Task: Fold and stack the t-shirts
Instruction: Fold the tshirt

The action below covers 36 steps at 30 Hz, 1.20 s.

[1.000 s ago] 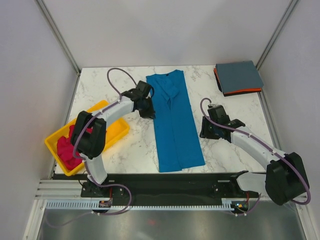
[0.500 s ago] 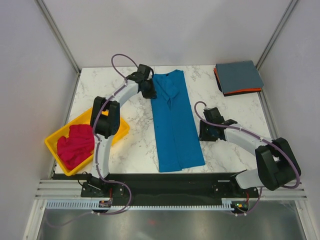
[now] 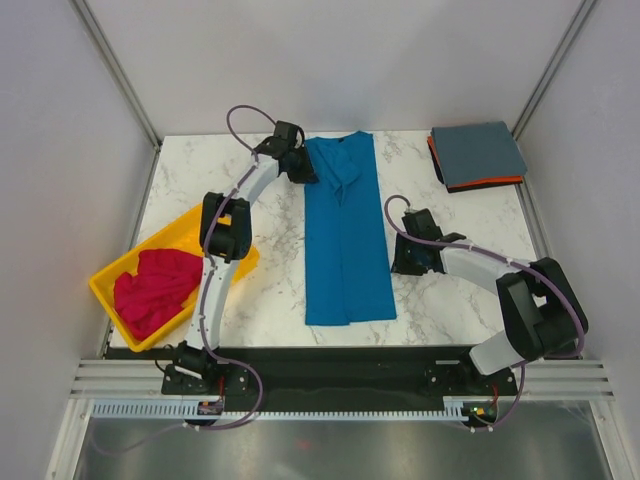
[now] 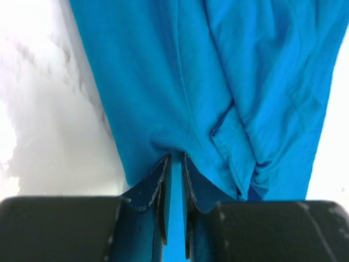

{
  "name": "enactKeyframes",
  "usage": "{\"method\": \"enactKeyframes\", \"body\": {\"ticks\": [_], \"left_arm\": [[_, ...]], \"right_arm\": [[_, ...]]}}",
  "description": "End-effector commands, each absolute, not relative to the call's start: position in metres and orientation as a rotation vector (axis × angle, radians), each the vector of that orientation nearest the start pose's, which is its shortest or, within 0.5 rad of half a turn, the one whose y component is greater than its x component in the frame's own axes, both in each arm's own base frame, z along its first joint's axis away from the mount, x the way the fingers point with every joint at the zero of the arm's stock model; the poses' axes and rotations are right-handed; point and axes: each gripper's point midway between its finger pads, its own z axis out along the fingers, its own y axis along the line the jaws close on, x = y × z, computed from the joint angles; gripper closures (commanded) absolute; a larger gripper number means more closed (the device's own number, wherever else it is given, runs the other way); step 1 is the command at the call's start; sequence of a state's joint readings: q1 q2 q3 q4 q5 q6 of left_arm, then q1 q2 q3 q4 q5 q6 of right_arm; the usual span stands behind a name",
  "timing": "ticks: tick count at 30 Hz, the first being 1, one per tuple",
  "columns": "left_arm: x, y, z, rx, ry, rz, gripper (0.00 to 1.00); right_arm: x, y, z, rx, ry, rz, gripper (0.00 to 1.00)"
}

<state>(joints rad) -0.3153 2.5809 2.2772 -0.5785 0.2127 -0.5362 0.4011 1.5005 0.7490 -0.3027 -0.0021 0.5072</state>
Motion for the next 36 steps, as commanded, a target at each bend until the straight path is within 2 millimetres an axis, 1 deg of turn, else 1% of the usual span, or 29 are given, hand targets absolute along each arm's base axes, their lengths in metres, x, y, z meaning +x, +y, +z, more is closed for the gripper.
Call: {"method": "enactKeyframes", "body": {"ticks": [1, 2, 3, 5, 6, 7, 8, 9, 10, 11, 12, 13, 14, 15, 16, 18, 19, 20, 21, 22, 23, 24, 25, 26, 27, 29, 30, 33, 36], "left_arm": [[0.593, -0.245, 0.031, -0.115, 2.480, -0.719, 0.79], [0.594, -0.243, 0.033, -0.118, 2.476, -0.739, 0.79], [0.593, -0.244, 0.050, -0.108, 2.456, -0.762, 0.78], [0.579, -0.246, 0.055, -0.091, 2.480, -0.795, 0.77], [0.575, -0.248, 0.082, -0.064, 2.445, -0.816, 0.76], [0.560, -0.251, 0.076, -0.053, 2.487, -0.845, 0.75], [0.552, -0.252, 0.086, -0.040, 2.486, -0.857, 0.74], [0.545, -0.250, 0.112, -0.019, 2.454, -0.859, 0.73], [0.529, -0.246, 0.103, -0.029, 2.496, -0.834, 0.71], [0.520, -0.246, 0.108, -0.020, 2.502, -0.821, 0.69], [0.511, -0.243, 0.111, -0.016, 2.512, -0.795, 0.68], [0.494, -0.236, 0.120, -0.028, 2.525, -0.753, 0.67], [0.482, -0.237, 0.121, -0.019, 2.541, -0.736, 0.67], [0.473, -0.234, 0.125, -0.025, 2.550, -0.712, 0.67], [0.454, -0.231, 0.127, -0.025, 2.571, -0.661, 0.67], [0.435, -0.228, 0.131, -0.026, 2.579, -0.630, 0.67], [0.414, -0.229, 0.132, -0.016, 2.596, -0.626, 0.67], [0.402, -0.231, 0.132, -0.005, 2.607, -0.630, 0.68], [0.383, -0.229, 0.117, -0.005, 2.656, -0.612, 0.69], [0.371, -0.230, 0.117, 0.005, 2.665, -0.608, 0.69], [0.355, -0.240, 0.124, 0.047, 2.654, -0.624, 0.69], [0.343, -0.245, 0.122, 0.076, 2.659, -0.633, 0.69], [0.324, -0.248, 0.109, 0.107, 2.703, -0.634, 0.69], [0.306, -0.260, 0.108, 0.171, 2.712, -0.645, 0.70], [0.288, -0.259, 0.094, 0.156, 2.763, -0.634, 0.71], [0.267, -0.264, 0.086, 0.162, 2.787, -0.639, 0.71], [0.255, -0.262, 0.076, 0.120, 2.800, -0.644, 0.72], [0.235, -0.266, 0.063, 0.092, 2.808, -0.683, 0.73], [0.210, -0.258, 0.033, 0.074, 2.876, -0.655, 0.74]], "right_arm": [[0.302, 0.156, 0.030, 0.177, 2.602, 0.388, 0.63], [0.302, 0.156, 0.028, 0.177, 2.610, 0.386, 0.63], [0.301, 0.157, 0.027, 0.178, 2.615, 0.395, 0.63], [0.300, 0.160, 0.028, 0.174, 2.618, 0.414, 0.63], [0.297, 0.163, 0.029, 0.169, 2.625, 0.445, 0.62], [0.295, 0.164, 0.031, 0.170, 2.625, 0.462, 0.62], [0.294, 0.167, 0.037, 0.164, 2.611, 0.492, 0.62], [0.291, 0.168, 0.039, 0.165, 2.610, 0.510, 0.61], [0.286, 0.170, 0.040, 0.156, 2.616, 0.538, 0.60], [0.283, 0.171, 0.048, 0.149, 2.598, 0.558, 0.59], [0.279, 0.171, 0.049, 0.151, 2.603, 0.566, 0.59], [0.276, 0.170, 0.050, 0.148, 2.604, 0.573, 0.58], [0.271, 0.171, 0.055, 0.143, 2.603, 0.589, 0.58], [0.266, 0.170, 0.054, 0.146, 2.612, 0.593, 0.58], [0.261, 0.169, 0.056, 0.146, 2.619, 0.595, 0.58], [0.252, 0.168, 0.054, 0.142, 2.642, 0.596, 0.58], [0.248, 0.167, 0.054, 0.148, 2.647, 0.598, 0.58], [0.241, 0.167, 0.052, 0.145, 2.666, 0.596, 0.58], [0.235, 0.167, 0.049, 0.146, 2.681, 0.596, 0.58], [0.232, 0.167, 0.048, 0.142, 2.684, 0.598, 0.58], [0.229, 0.169, 0.049, 0.142, 2.683, 0.605, 0.58], [0.225, 0.170, 0.047, 0.134, 2.696, 0.602, 0.58], [0.222, 0.170, 0.046, 0.132, 2.707, 0.600, 0.58], [0.218, 0.173, 0.044, 0.125, 2.720, 0.595, 0.58], [0.216, 0.171, 0.041, 0.128, 2.728, 0.571, 0.58], [0.212, 0.172, 0.038, 0.123, 2.738, 0.559, 0.58], [0.207, 0.174, 0.035, 0.114, 2.752, 0.551, 0.58], [0.197, 0.171, 0.024, 0.098, 2.786, 0.483, 0.58], [0.189, 0.163, 0.013, 0.086, 2.807, 0.404, 0.59]]}}
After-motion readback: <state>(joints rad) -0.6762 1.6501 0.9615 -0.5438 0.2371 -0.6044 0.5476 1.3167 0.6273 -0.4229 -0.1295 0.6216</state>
